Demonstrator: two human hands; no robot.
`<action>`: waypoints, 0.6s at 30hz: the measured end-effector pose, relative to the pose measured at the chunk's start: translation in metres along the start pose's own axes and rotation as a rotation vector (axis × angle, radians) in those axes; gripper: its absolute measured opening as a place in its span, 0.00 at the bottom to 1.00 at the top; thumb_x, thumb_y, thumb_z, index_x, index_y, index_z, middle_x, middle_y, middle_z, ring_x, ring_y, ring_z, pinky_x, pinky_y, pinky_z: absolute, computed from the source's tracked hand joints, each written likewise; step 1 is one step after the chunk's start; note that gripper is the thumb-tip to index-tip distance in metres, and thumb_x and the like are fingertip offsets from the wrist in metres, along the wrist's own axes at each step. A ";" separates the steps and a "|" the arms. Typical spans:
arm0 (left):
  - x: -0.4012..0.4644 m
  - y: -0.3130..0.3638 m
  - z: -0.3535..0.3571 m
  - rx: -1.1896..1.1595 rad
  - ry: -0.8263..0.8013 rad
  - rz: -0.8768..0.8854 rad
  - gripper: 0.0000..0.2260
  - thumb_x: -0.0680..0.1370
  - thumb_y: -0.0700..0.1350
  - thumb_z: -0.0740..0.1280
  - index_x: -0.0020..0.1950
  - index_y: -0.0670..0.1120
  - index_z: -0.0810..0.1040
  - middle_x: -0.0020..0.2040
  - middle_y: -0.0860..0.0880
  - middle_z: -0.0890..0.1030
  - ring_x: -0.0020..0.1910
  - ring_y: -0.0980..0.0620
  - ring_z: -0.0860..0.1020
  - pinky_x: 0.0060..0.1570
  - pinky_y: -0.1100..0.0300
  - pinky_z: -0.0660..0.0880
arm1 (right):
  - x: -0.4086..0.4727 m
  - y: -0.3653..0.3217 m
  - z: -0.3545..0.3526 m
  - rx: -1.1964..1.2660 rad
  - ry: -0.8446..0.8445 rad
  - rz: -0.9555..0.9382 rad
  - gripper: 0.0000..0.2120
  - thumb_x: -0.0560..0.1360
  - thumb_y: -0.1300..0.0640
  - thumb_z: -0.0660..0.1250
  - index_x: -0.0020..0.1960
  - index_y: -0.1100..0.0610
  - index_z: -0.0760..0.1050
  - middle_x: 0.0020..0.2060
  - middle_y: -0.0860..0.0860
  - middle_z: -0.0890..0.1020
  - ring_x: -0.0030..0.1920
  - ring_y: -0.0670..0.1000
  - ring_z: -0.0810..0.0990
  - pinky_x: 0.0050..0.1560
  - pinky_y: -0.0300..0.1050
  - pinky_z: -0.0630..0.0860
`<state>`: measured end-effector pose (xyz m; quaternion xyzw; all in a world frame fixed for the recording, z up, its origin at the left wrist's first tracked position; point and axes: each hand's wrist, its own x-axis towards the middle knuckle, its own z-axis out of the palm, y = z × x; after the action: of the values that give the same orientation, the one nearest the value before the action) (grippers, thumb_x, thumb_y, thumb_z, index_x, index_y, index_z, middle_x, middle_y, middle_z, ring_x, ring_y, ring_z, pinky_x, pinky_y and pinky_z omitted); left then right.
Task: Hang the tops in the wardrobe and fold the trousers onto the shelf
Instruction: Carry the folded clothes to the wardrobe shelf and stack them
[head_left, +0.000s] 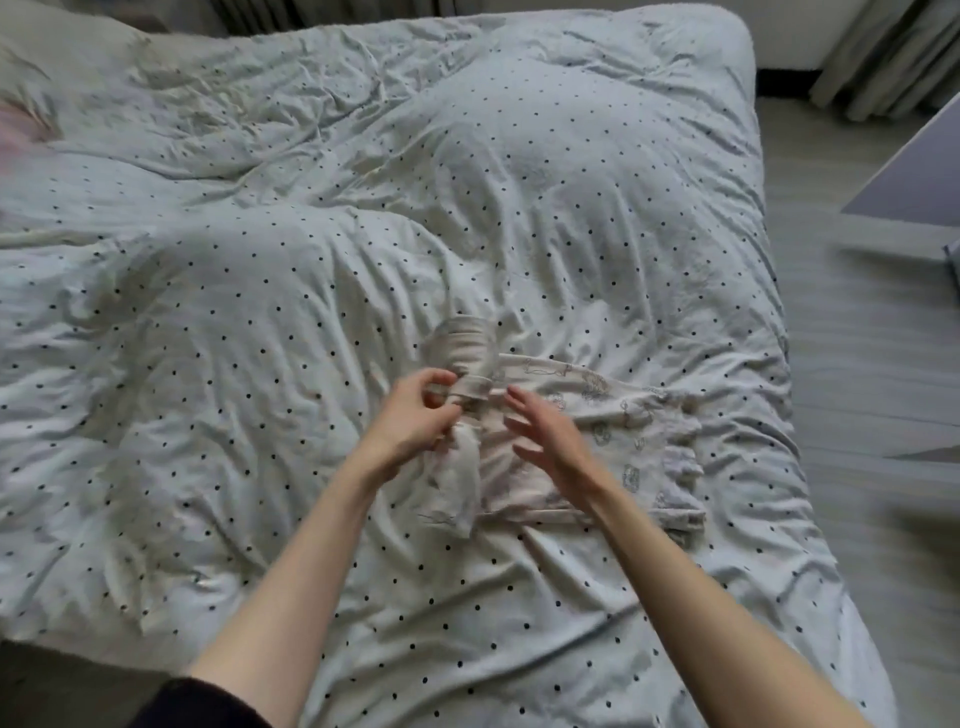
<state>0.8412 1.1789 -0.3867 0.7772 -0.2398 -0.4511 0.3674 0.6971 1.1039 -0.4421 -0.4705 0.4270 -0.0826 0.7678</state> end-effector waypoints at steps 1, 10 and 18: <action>0.003 0.000 0.018 -0.034 -0.056 0.006 0.14 0.76 0.35 0.65 0.59 0.47 0.74 0.38 0.50 0.79 0.31 0.60 0.78 0.33 0.64 0.77 | -0.004 0.003 -0.018 0.023 0.090 0.005 0.17 0.81 0.47 0.54 0.65 0.50 0.72 0.67 0.51 0.73 0.66 0.53 0.71 0.63 0.51 0.69; 0.034 -0.053 0.044 0.119 0.246 -0.080 0.23 0.77 0.46 0.66 0.71 0.46 0.65 0.65 0.45 0.71 0.60 0.49 0.72 0.62 0.52 0.71 | -0.020 0.039 -0.049 -0.532 0.292 -0.208 0.21 0.81 0.54 0.57 0.74 0.51 0.62 0.73 0.47 0.63 0.73 0.45 0.59 0.73 0.50 0.60; 0.043 -0.067 0.034 -0.088 0.042 -0.189 0.16 0.74 0.38 0.70 0.60 0.41 0.72 0.41 0.50 0.78 0.32 0.57 0.75 0.27 0.68 0.70 | -0.003 0.051 -0.028 -0.726 0.223 -0.171 0.24 0.81 0.53 0.58 0.75 0.50 0.58 0.76 0.50 0.55 0.76 0.48 0.52 0.74 0.46 0.52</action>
<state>0.8343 1.1776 -0.4729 0.7888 -0.1374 -0.4775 0.3619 0.6610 1.1145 -0.4862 -0.7336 0.4685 -0.0403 0.4906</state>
